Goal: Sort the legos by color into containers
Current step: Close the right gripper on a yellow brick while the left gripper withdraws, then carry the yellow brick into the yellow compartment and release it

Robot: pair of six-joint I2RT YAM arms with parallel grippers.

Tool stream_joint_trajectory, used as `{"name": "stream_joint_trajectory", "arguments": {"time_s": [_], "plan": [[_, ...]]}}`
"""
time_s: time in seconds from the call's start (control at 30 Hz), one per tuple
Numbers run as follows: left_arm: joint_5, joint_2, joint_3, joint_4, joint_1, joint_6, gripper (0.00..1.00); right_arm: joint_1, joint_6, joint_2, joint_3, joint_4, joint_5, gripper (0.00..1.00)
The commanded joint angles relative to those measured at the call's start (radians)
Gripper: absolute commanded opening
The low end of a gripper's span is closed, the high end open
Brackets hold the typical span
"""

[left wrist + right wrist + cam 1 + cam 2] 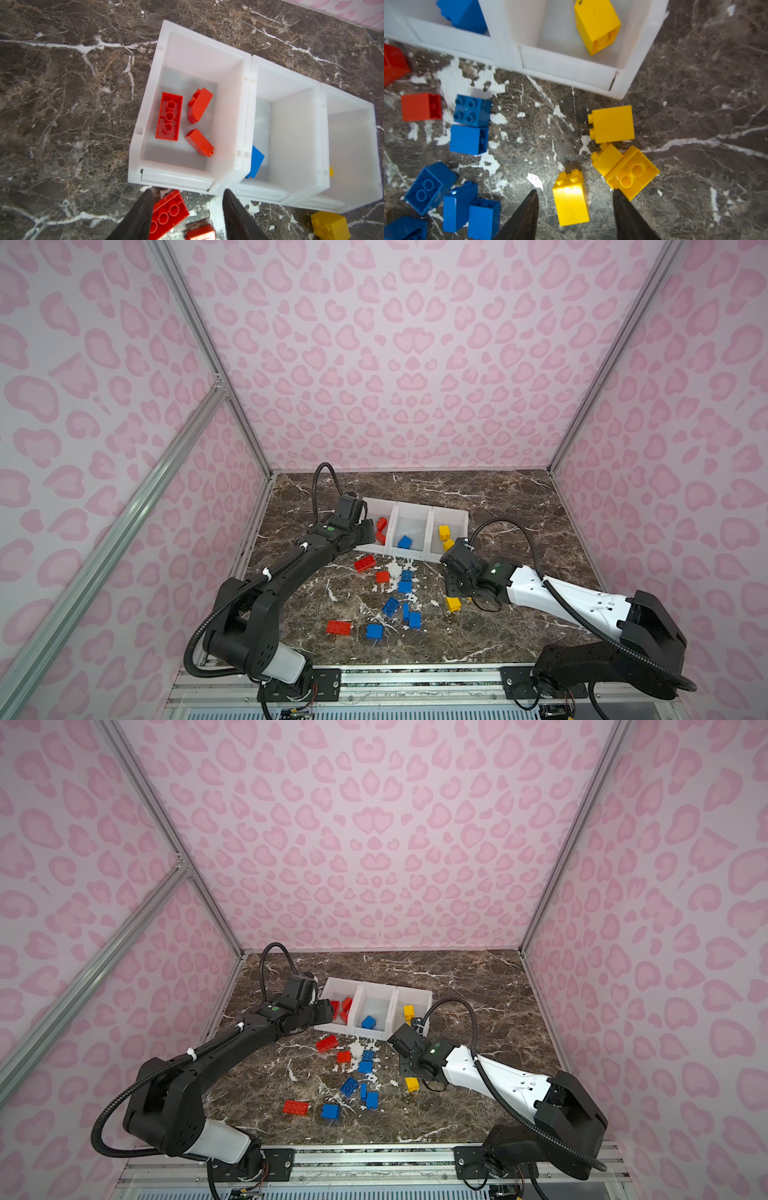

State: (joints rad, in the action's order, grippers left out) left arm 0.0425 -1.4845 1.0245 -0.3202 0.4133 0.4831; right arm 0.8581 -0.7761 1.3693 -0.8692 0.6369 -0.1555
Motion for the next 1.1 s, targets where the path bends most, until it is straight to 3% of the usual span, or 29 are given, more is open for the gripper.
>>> {"name": "stream_joint_trajectory", "arguments": {"time_s": [0.0,0.27,0.47,0.87,1.07], "plan": [[0.01,0.058,-0.05,0.028,0.0,0.035,0.56,0.016,-0.039,0.021,0.021,-0.013,0.002,0.55],[0.002,0.19,-0.183,0.027,0.001,0.084,0.56,0.044,-0.037,0.096,0.02,-0.046,0.017,0.43],[0.002,0.248,-0.248,0.033,0.005,0.125,0.56,0.05,-0.038,0.12,0.03,-0.057,0.023,0.41],[0.017,0.255,-0.256,0.026,0.029,0.142,0.56,0.052,-0.045,0.126,0.052,-0.073,0.032,0.31],[0.031,0.277,-0.261,0.01,0.042,0.155,0.56,0.013,0.047,0.106,-0.075,-0.006,0.012,0.3]]}}
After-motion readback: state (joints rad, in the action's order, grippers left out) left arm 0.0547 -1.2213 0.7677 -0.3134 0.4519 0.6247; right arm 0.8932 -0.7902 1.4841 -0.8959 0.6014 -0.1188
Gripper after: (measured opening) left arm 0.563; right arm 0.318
